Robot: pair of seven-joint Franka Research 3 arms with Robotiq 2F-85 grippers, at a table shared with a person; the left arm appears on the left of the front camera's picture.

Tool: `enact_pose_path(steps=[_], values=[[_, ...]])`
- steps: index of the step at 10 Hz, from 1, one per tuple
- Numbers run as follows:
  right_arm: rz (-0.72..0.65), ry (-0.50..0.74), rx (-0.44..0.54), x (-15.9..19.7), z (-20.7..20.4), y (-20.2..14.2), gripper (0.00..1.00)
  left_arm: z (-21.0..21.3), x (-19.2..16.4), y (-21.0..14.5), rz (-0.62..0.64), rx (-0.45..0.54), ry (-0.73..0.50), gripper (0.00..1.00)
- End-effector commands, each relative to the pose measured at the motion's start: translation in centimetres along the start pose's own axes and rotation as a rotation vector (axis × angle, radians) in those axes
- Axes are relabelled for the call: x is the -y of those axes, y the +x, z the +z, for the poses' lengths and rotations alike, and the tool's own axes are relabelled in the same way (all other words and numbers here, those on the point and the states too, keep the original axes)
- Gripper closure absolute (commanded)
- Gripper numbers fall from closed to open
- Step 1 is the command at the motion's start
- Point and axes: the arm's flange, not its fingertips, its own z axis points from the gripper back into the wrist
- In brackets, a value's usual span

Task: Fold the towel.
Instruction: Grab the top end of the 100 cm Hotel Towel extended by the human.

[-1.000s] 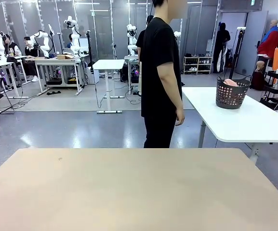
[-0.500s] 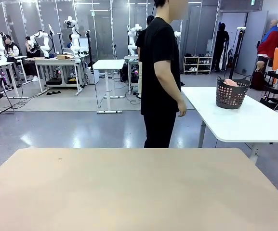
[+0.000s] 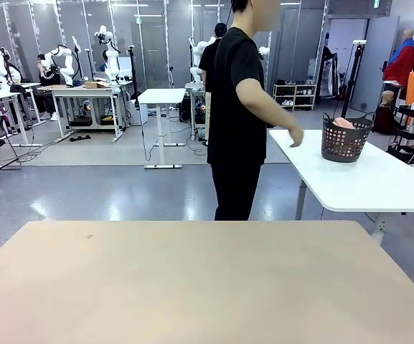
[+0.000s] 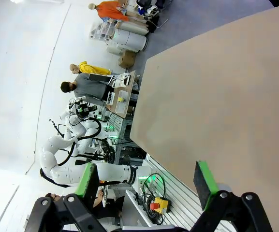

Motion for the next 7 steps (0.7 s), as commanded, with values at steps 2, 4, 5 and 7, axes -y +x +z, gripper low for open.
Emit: enact_pose_path(steps=[2,4,5,7], values=[[0.006,0.014,0.001,0.0,0.1,0.05,0.0,0.1,-0.01,-0.1,-0.006,-0.004,-0.011,0.0],[0.006,0.014,0.001,0.0,0.1,0.05,0.0,0.1,-0.01,-0.1,-0.006,-0.004,-0.011,0.0],[0.006,0.014,0.001,0.0,0.1,0.05,0.0,0.1,-0.01,-0.1,-0.006,-0.004,-0.011,0.0],[0.006,0.014,0.001,0.0,0.1,0.05,0.0,0.1,-0.01,-0.1,-0.006,-0.004,-0.011,0.0]])
